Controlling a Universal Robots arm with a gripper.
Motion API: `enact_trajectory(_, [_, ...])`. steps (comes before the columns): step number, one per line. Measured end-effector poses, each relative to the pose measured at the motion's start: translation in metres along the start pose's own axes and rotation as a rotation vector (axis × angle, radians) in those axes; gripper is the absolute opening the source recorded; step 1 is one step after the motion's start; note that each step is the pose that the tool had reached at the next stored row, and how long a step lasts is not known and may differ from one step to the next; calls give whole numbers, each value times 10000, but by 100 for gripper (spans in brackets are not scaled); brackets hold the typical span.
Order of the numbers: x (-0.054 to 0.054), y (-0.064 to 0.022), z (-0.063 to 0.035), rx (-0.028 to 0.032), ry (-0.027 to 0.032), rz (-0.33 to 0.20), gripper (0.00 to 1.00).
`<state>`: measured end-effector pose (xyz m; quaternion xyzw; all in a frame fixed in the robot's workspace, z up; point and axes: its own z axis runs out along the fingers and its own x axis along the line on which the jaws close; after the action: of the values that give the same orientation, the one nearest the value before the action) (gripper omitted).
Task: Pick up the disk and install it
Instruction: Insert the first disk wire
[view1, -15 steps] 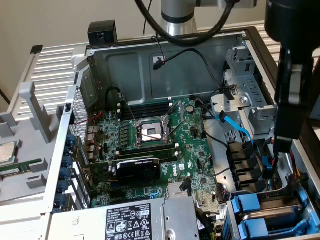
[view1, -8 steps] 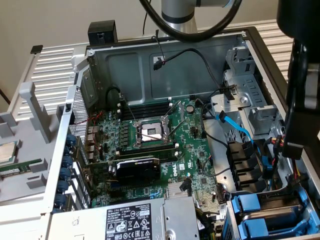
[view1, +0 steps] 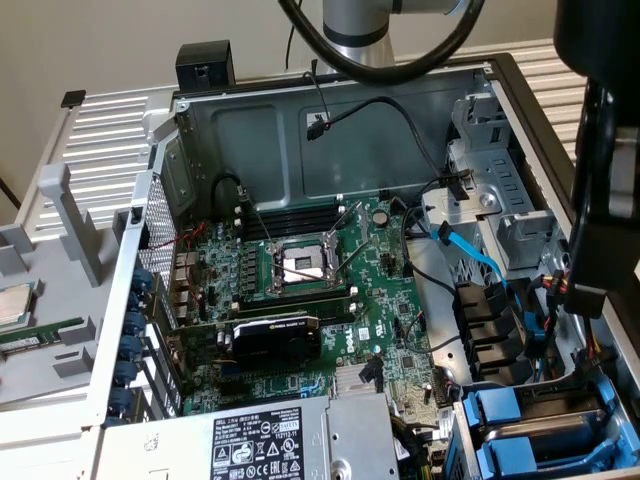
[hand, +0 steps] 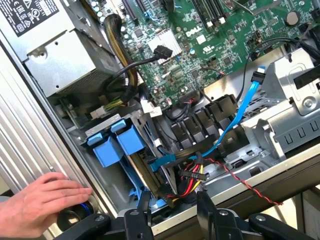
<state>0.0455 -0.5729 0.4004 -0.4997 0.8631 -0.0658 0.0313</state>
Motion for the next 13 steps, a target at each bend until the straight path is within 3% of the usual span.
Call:
enact_trajectory(9, [5,8,-1,11,-24,-76,49])
enact_trajectory(13, [7,11,-2,-8,-166,-482,49])
